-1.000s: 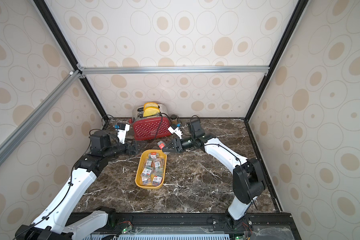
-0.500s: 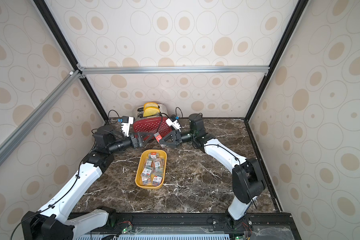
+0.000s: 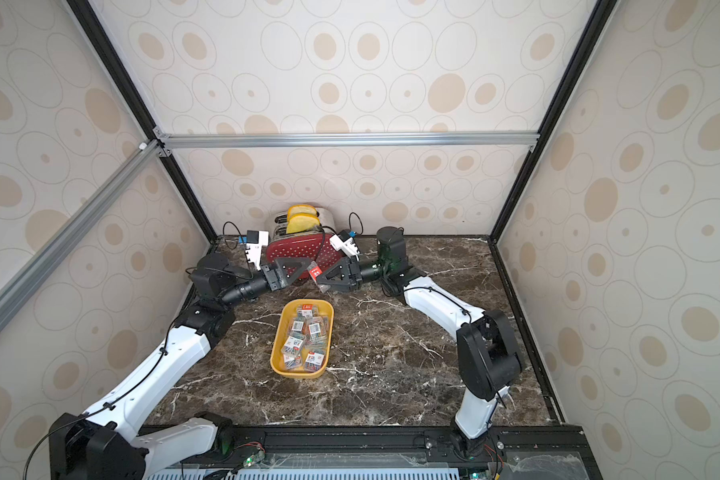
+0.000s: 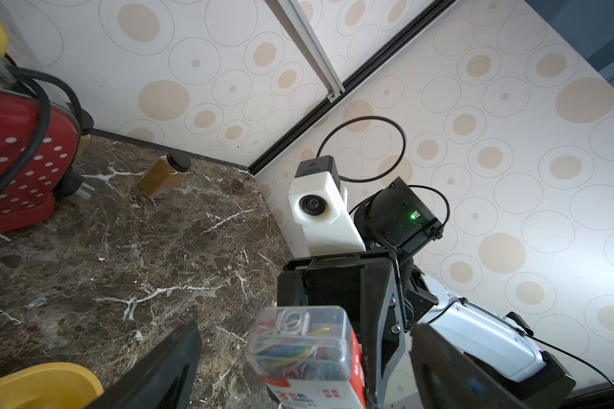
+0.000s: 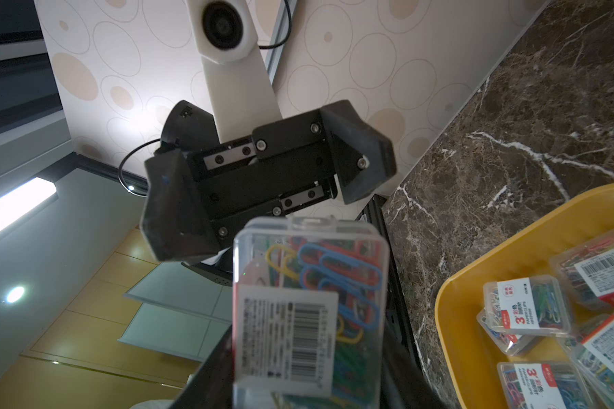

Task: Take the paper clips out of the storage box
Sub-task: Pick up the boxed paper clips from the storage box.

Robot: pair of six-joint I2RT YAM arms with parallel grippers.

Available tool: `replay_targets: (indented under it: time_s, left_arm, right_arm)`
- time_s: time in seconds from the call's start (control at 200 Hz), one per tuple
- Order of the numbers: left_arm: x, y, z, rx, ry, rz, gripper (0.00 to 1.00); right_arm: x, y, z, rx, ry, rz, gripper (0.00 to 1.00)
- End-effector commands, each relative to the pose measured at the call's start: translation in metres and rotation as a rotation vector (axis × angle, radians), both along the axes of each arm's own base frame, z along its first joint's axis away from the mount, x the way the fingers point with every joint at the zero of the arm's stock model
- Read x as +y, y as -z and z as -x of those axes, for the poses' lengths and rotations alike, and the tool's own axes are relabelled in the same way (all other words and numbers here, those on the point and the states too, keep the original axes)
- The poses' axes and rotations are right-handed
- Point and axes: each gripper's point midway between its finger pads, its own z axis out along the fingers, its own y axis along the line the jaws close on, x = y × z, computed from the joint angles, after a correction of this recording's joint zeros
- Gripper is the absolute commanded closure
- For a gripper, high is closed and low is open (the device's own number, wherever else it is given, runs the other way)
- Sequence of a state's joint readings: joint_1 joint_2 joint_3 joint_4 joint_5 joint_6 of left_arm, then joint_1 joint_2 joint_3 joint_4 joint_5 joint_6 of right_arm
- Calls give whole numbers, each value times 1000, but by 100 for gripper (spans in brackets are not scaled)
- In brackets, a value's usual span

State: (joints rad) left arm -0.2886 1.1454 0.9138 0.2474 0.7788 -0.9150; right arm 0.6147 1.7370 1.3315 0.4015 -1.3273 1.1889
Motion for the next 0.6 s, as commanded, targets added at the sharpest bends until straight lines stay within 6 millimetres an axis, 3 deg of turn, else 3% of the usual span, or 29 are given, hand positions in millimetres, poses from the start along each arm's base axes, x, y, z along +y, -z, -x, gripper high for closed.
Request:
replay_targets:
  time_s: [0.0, 0.326, 0.596]
  left_arm:
    - [-4, -8, -1, -11, 9, 32, 5]
    - [-17, -10, -6, 0, 37, 61, 6]
    - [-19, -18, -8, 3, 41, 101, 23]
  right_arm:
    - [0, -23, -4, -60, -6, -59, 63]
    - [6, -29, -10, -59, -4, -86, 63]
    - [10, -28, -12, -54, -10, -87, 63]
